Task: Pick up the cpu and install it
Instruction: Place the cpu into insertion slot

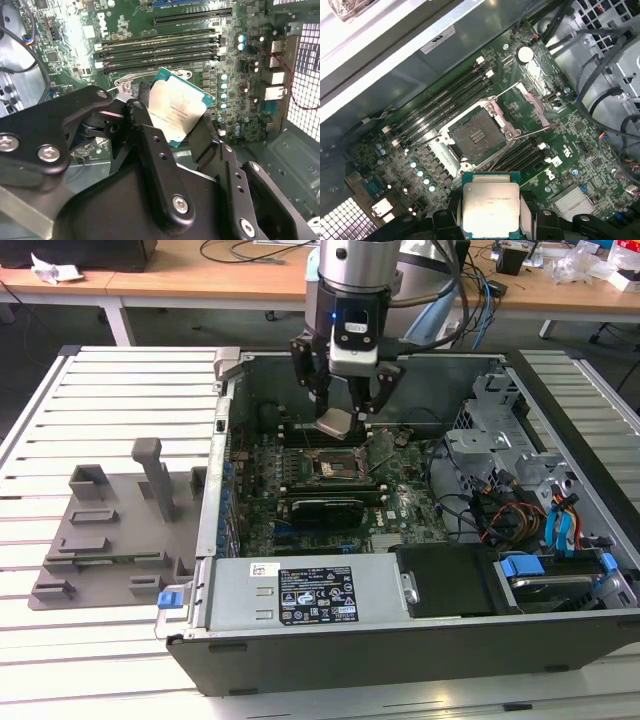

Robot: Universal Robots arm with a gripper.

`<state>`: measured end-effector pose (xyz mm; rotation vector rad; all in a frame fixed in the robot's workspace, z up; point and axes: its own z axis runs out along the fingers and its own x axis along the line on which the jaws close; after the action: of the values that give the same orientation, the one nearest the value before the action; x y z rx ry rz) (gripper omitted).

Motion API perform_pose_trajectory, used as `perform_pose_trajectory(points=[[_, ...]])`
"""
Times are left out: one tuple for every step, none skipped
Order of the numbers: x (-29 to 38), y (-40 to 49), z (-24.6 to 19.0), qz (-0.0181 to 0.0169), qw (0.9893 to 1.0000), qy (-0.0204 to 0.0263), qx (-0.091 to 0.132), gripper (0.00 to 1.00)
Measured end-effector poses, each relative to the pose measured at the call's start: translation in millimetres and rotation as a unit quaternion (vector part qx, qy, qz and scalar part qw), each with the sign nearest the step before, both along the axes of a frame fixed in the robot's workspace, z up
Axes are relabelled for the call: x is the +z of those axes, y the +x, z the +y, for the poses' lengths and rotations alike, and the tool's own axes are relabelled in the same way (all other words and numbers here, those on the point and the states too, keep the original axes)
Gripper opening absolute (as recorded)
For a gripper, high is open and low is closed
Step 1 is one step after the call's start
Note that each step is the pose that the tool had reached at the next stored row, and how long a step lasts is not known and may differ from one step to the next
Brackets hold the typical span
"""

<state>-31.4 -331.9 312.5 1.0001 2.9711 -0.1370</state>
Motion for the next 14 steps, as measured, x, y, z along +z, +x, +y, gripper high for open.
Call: perform_pose_trajectory(points=[[-0.1,0.0,0.0,0.0,1.0,-0.0002,-0.009,0.55],[-0.2,0.0,0.0,0.0,0.9998,-0.0004,-0.018,0.55],[-0.2,0.0,0.0,0.0,0.9997,-0.0005,-0.025,0.55],[-0.3,0.0,0.0,0.0,0.9995,-0.0007,-0.032,0.55],[-0.4,0.0,0.0,0.0,0.9987,-0.0009,-0.051,0.55],[-0.4,0.0,0.0,0.0,0.9983,-0.0011,-0.059,0.55],[-0.5,0.0,0.0,0.0,0.998,-0.0011,-0.063,0.55],[-0.5,0.0,0.0,0.0,0.9978,-0.0012,-0.067,0.55],[-0.6,0.0,0.0,0.0,0.9973,-0.0013,-0.074,0.55],[-0.7,0.0,0.0,0.0,0.9961,-0.0015,-0.088,0.55],[-0.7,0.0,0.0,0.0,0.995,-0.0016,-0.1,0.55],[-0.8,0.0,0.0,0.0,0.9943,-0.0017,-0.107,0.55],[-0.8,0.0,0.0,0.0,0.9936,-0.0018,-0.113,0.55],[-0.9,0.0,0.0,0.0,0.993,-0.0019,-0.118,0.55]])
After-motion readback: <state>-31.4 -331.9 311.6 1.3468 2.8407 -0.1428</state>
